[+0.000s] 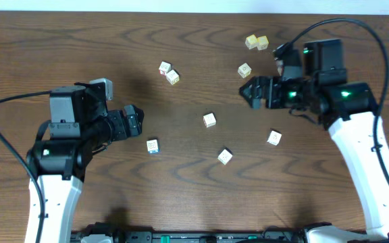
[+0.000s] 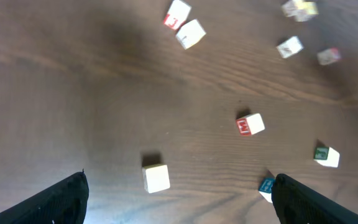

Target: Lift 4 blocks

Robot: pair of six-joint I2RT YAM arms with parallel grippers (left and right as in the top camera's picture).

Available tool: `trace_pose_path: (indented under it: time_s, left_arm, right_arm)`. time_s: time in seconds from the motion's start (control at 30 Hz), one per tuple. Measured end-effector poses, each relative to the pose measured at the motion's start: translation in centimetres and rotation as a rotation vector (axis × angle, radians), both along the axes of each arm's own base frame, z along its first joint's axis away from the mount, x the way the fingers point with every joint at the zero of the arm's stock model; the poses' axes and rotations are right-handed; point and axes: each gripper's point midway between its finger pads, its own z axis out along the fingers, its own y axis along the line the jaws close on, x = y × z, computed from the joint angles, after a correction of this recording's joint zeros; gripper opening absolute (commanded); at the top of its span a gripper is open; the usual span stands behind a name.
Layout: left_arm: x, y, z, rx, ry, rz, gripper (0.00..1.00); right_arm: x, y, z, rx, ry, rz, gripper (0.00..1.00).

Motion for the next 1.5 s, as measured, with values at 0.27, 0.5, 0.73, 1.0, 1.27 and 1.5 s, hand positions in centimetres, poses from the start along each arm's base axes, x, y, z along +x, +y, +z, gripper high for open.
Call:
trace_pose_path:
  time_s: [0.27, 0.5, 0.73, 1.0, 1.27, 1.5]
  left_arm:
    - [-3.2, -0.3, -3.8, -0.078, 0.289, 0.092, 0.94]
    - [-4.5, -2.5, -6.7, -0.051, 0.452, 0.037, 0.94]
    - [-4.1, -3.6, -11.1, 0.183, 0.54, 0.056, 0.94]
    - [-2.2, -4.1, -13.2, 0.257, 0.516, 0.08, 0.94]
    - [-1.6, -4.5, -17.3, 0.294, 0.597, 0.048, 0.85]
    - [-1.9, -4.6, -19.9, 0.313, 0.664, 0.023, 0.7]
  right_arm:
    - [-7.1, 3.4, -3.8, -0.182, 0.24, 0.065, 0.99]
    - [-7.5, 3.0, -4.5, -0.299, 0.225, 0.0, 0.99]
    - [-6.6, 1.7, -4.6, -0.362, 0.191, -0.071, 0.99]
    - [-5.6, 0.8, -4.5, -0.409, 0.147, -0.114, 0.99]
    - [-4.4, 0.5, -4.1, -0.424, 0.094, -0.144, 0.99]
    - [-3.9, 0.4, -3.9, -0.425, 0.072, -0.156, 0.99]
